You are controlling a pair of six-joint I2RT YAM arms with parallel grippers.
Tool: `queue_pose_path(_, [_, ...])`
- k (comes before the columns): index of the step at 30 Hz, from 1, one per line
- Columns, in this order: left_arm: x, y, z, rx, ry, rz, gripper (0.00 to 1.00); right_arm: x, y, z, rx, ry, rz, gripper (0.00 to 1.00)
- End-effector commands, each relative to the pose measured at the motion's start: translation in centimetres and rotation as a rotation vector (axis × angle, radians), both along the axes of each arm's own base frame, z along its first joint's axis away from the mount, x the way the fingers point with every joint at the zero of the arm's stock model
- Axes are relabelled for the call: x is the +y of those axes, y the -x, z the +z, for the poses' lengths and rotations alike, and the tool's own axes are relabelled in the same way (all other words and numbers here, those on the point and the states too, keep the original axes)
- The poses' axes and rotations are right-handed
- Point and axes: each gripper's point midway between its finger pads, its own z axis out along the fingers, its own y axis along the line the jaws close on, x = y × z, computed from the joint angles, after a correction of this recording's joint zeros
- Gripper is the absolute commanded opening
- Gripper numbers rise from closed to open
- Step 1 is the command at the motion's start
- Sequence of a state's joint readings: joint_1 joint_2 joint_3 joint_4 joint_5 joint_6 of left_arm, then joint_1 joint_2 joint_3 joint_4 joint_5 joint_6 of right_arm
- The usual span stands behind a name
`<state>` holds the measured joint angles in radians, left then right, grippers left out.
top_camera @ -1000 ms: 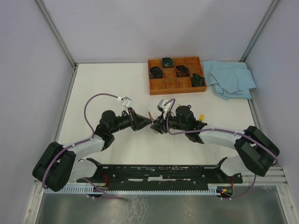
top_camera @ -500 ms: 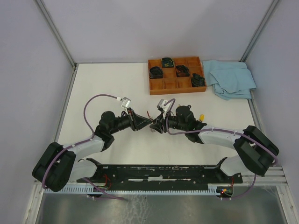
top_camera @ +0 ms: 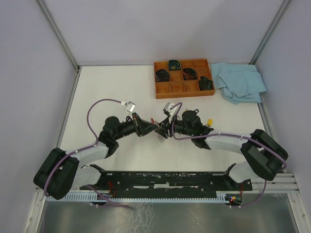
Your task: Put the keys on the keyring
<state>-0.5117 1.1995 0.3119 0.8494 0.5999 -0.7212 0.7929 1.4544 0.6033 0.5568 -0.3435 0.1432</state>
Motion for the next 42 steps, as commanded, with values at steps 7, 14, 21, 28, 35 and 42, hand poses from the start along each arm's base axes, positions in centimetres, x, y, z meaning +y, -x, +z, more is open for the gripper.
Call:
queue_pose_path(7, [-0.1, -0.1, 2.1, -0.057, 0.055, -0.002, 0.03, 0.9, -1.1, 2.0, -0.023, -0.041, -0.025, 0.35])
queue_pose_path(14, [0.2, -0.4, 1.7, -0.078, 0.021, 0.022, 0.03, 0.8, -1.2, 1.1, -0.03, -0.012, -0.025, 0.26])
queue_pose_path(21, [2.4, -2.3, 0.6, -0.128, -0.111, 0.183, 0.07, 0.2, -1.8, 0.4, -0.021, 0.034, -0.058, 0.24])
queue_pose_path(28, [2.8, -3.4, -1.6, -0.121, -0.238, 0.195, 0.18, -4.7, -5.0, -1.1, 0.129, 0.19, -0.273, 0.43])
queue_pose_path(35, [0.6, -5.6, -3.3, -0.099, -0.292, 0.144, 0.25, -8.3, -8.3, -3.3, 0.341, 0.25, -0.452, 0.47])
queue_pose_path(42, [-1.3, -7.3, -5.5, -0.067, -0.357, 0.14, 0.28, -8.9, -11.6, -4.8, 0.52, 0.22, -0.496, 0.46])
